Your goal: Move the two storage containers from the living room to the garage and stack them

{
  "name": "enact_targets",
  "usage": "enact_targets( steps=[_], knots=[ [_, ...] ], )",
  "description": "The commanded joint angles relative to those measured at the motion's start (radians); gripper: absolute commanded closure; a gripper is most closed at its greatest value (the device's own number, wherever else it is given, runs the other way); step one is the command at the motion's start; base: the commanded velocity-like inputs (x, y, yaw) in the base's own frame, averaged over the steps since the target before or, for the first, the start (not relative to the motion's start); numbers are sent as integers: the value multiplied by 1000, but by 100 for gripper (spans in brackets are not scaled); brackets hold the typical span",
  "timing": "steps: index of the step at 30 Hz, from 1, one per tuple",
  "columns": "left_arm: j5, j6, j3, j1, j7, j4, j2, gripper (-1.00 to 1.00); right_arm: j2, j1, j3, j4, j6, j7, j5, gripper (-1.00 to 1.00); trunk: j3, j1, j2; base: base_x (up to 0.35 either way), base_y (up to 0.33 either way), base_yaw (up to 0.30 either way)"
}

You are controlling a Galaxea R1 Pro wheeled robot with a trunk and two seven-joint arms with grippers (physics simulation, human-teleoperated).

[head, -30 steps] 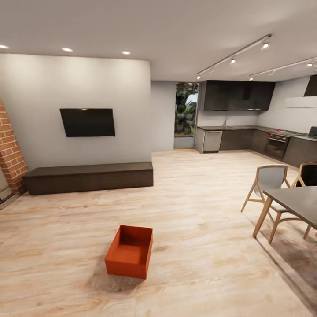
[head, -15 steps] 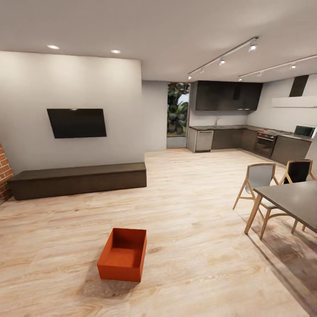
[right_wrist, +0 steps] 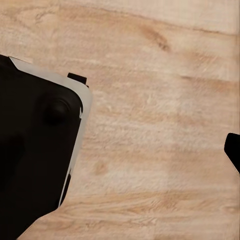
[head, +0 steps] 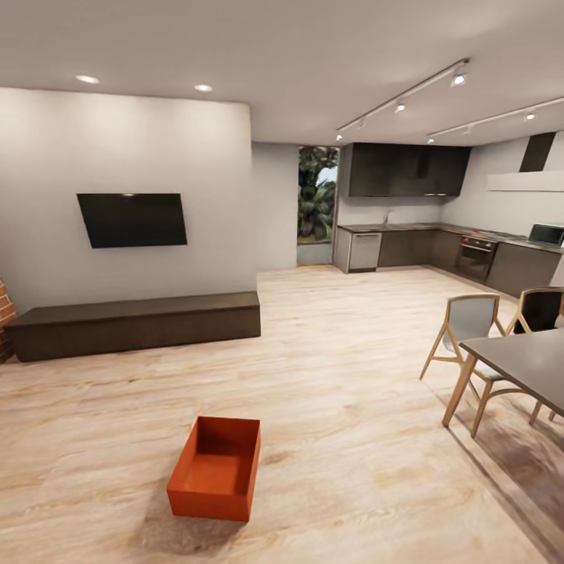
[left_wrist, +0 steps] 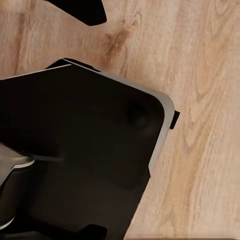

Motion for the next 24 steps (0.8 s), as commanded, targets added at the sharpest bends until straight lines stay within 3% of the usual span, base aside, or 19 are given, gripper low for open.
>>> enact_targets(
  steps=[1, 24],
  knots=[
    [0, -2, 3, 0, 1, 0, 0, -100, 0, -1, 3, 3, -4, -4, 5, -100, 0, 1, 0, 320, 98, 0],
    [1, -1, 4, 0, 3, 0, -1, -100, -1, -1, 5, 3, -1, -3, 5, -100, 0, 1, 0, 275, 229, 0]
  ],
)
